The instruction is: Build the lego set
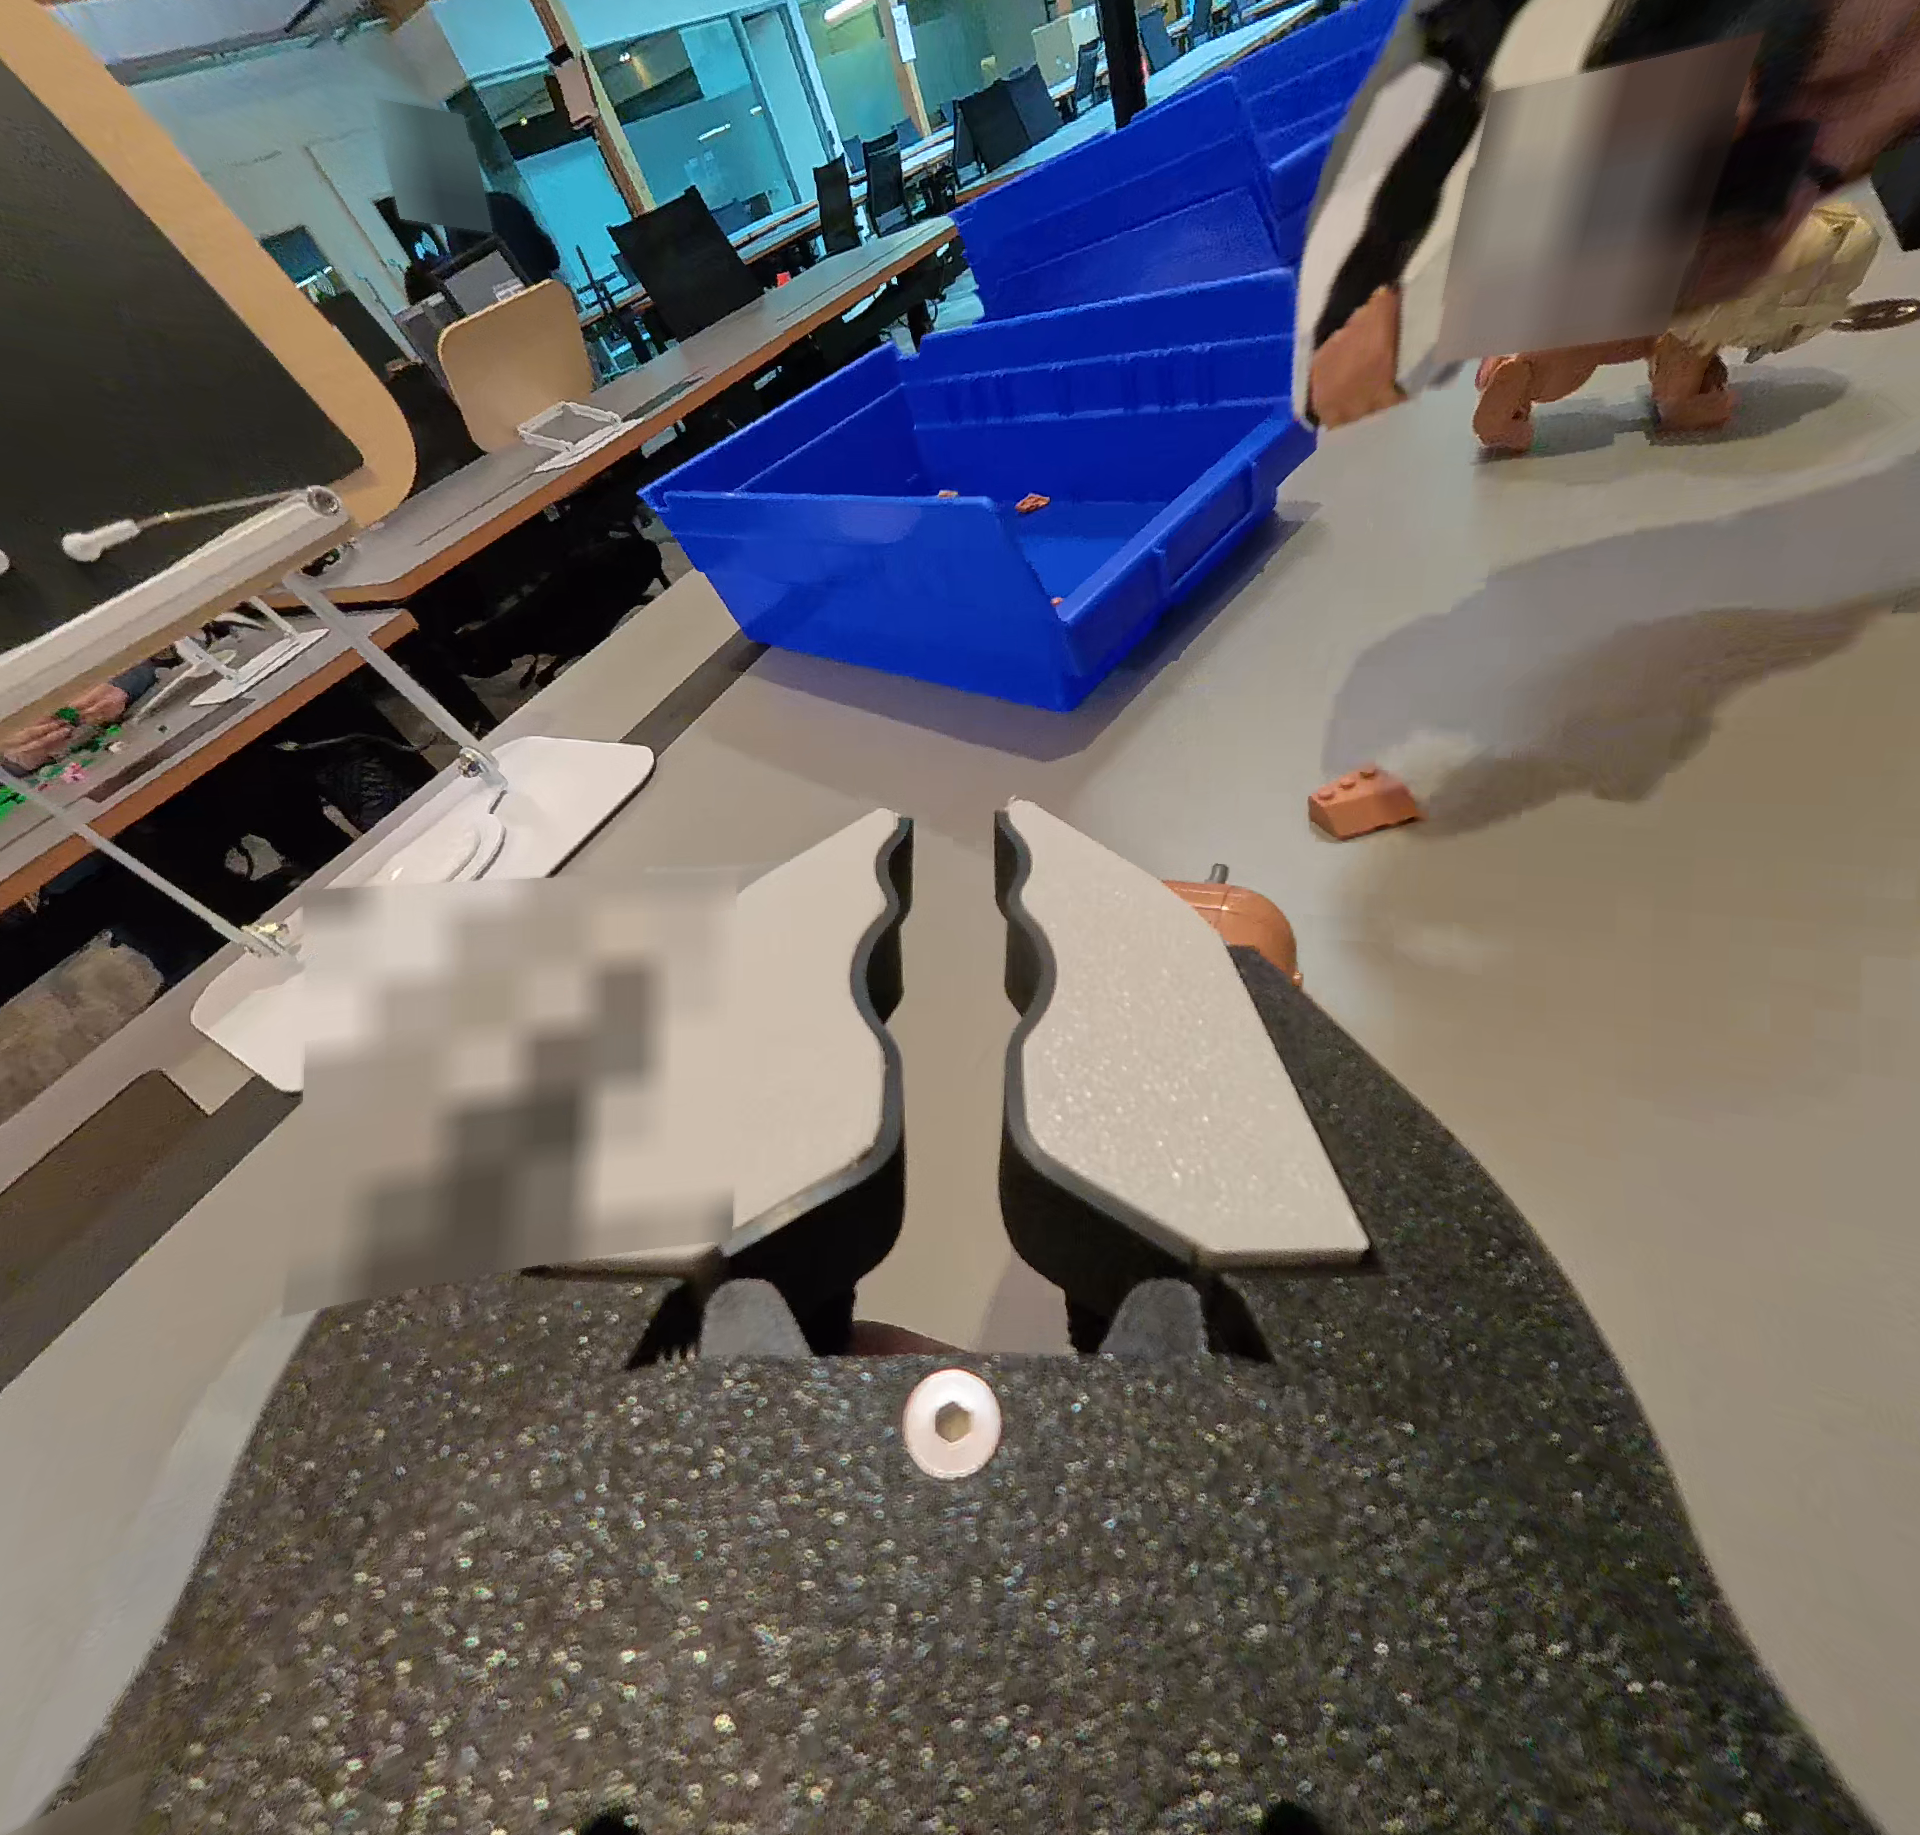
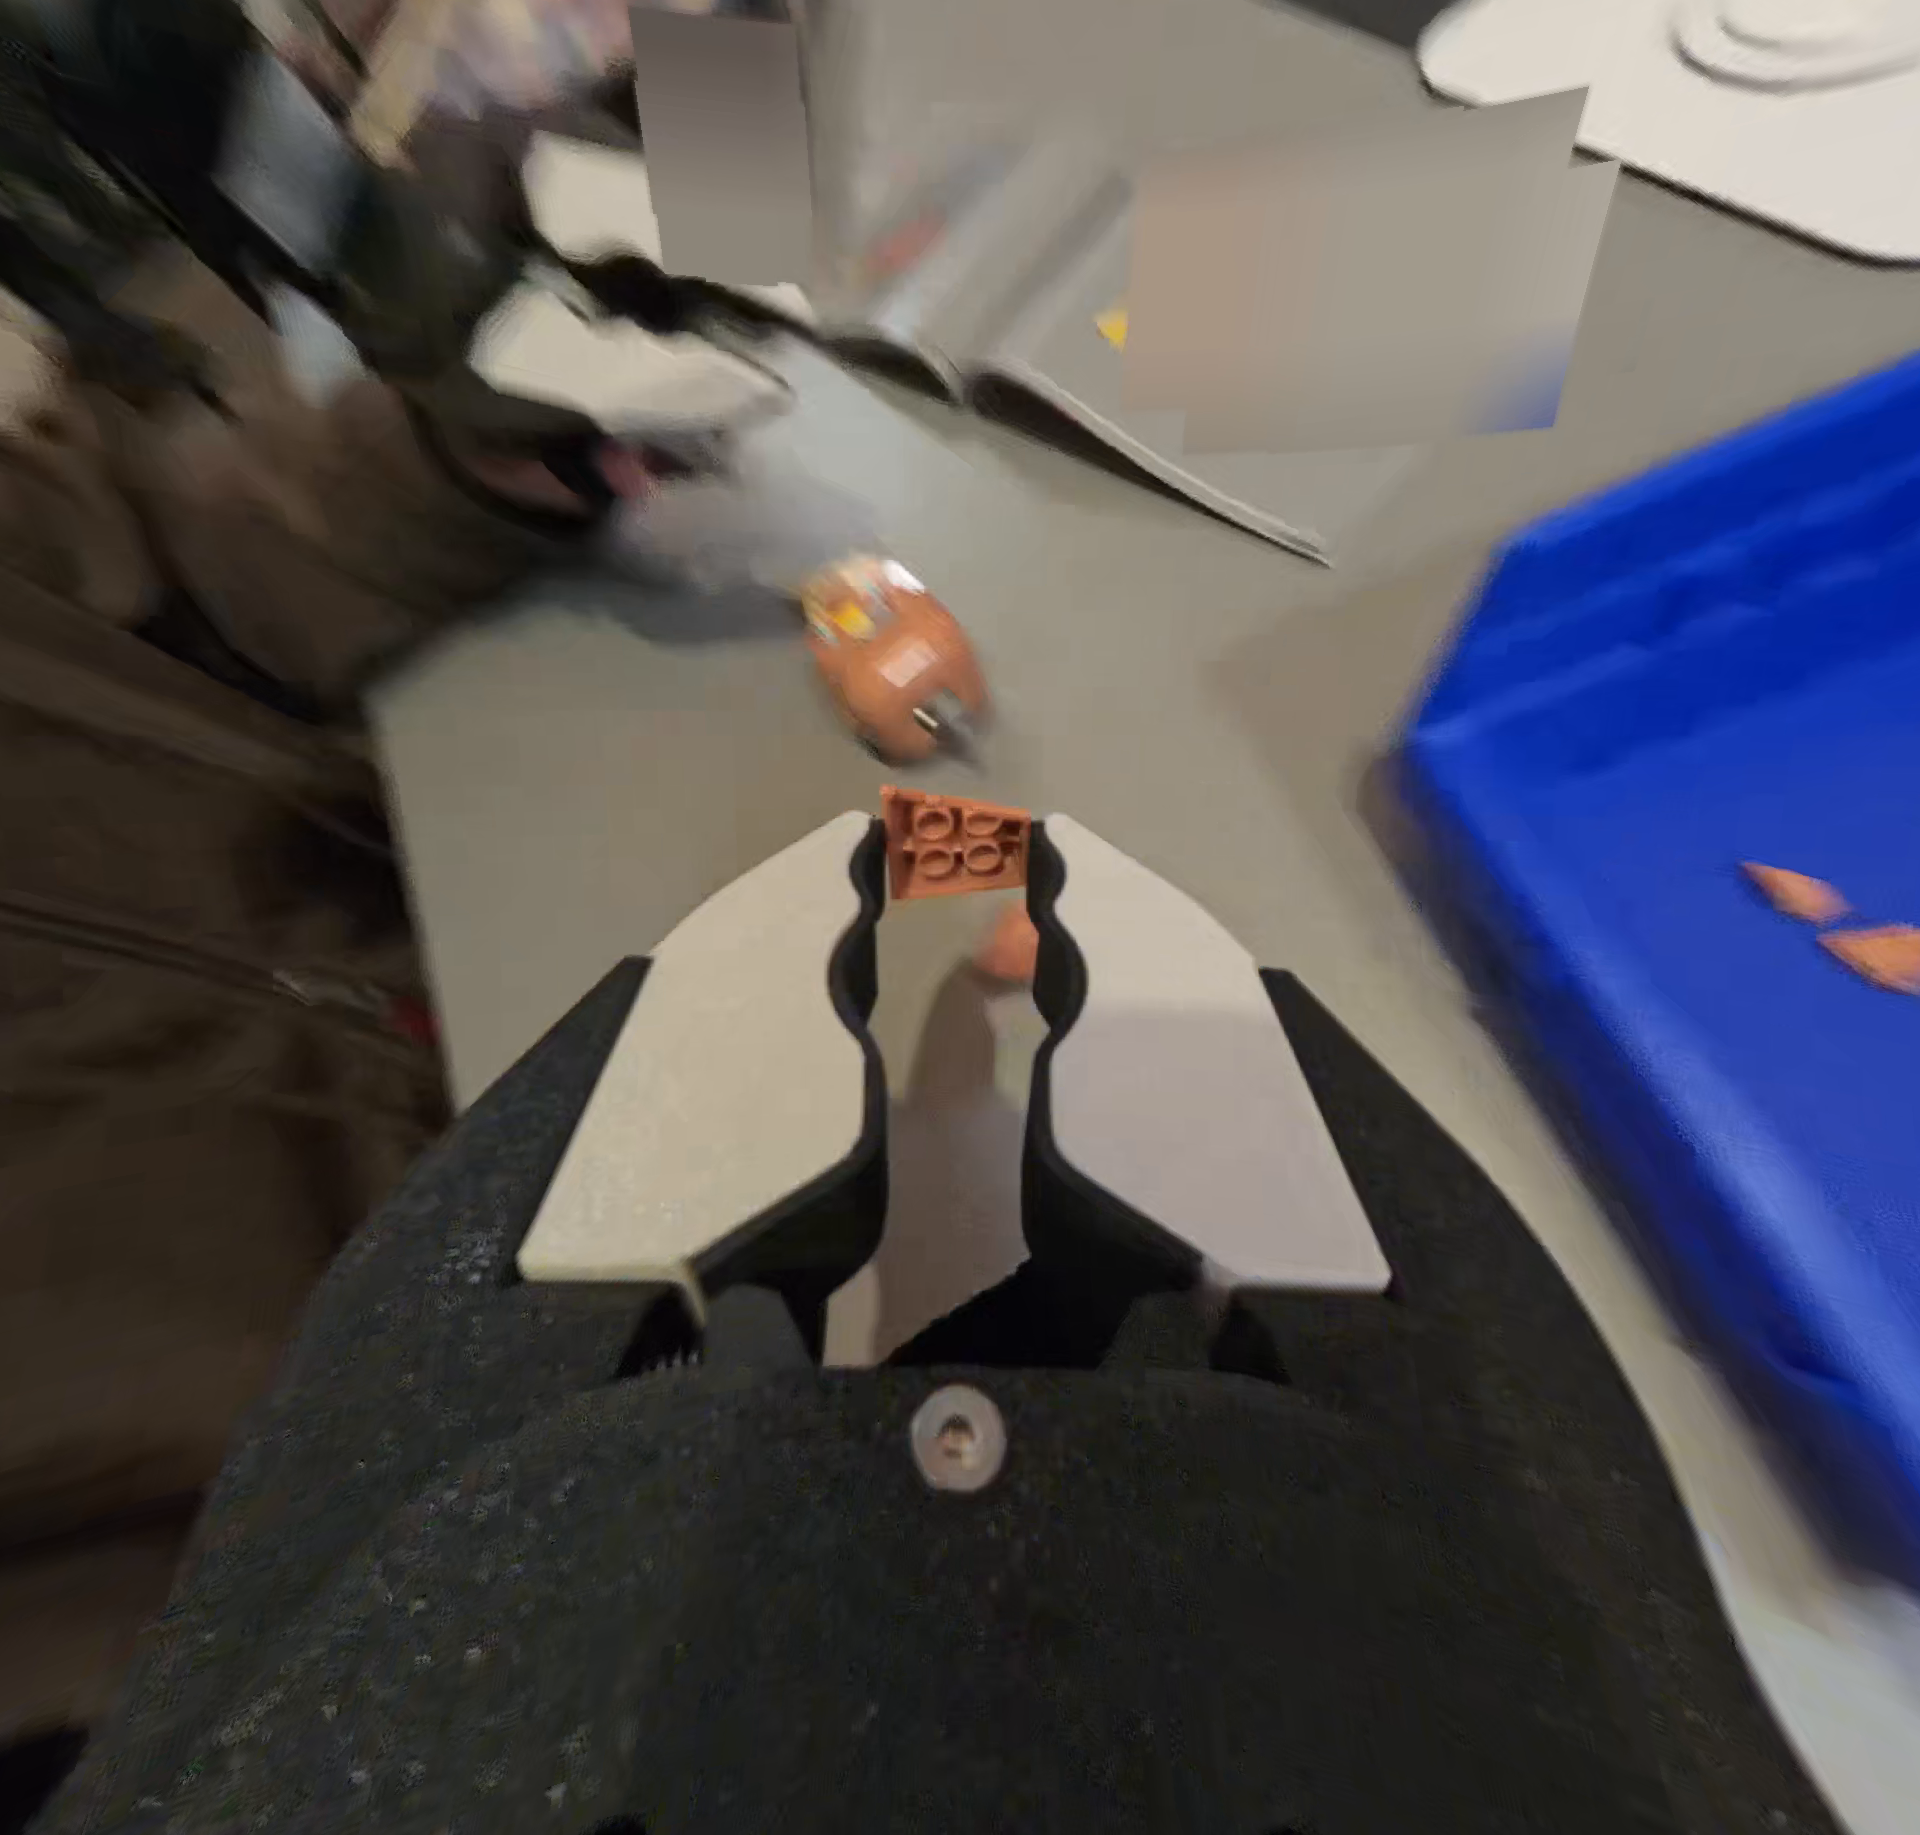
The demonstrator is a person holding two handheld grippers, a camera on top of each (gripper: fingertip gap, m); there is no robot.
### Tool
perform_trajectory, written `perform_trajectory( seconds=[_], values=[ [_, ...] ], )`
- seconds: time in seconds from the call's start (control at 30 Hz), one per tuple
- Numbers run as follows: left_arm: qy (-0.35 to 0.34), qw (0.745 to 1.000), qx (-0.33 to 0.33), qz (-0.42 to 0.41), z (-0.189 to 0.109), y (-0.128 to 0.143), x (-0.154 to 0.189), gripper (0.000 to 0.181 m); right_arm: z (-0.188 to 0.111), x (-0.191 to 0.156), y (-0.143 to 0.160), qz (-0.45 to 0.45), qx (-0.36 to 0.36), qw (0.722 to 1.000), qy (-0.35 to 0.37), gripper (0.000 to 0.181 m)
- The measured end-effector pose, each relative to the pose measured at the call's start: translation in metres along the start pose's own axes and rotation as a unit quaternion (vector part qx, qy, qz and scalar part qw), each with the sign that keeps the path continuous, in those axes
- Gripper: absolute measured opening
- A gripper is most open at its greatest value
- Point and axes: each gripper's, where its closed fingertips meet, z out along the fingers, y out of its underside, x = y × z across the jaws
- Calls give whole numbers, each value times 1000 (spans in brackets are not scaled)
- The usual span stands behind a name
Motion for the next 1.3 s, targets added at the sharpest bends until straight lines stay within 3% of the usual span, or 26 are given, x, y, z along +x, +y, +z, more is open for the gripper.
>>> perform_trajectory(
  seconds=[0.13, 0.37, 0.63, 0.8, 1.1, 1.3],
  values=[
    [-4, 1000, -8, 24, -4, -4, 11, 15, 35, -38, 3, 92, 110, 985, -94, 26],
    [33, 997, -65, 23, -25, 25, 63, 16, 82, -59, 35, 157, 76, 973, -150, 26],
    [31, 993, -78, 88, -31, 30, 100, 28, 103, -101, 34, 141, 53, 961, -232, 26],
    [46, 992, -49, 106, -32, 21, 111, 27, 104, -115, 30, 116, 58, 954, -270, 26],
    [19, 983, -20, 179, -31, 14, 115, 26, 111, -120, 25, 140, 55, 942, -299, 26],
    [22, 982, -26, 186, -31, 17, 111, 20, 117, -119, 26, 134, 38, 945, -296, 26]
  ],
)
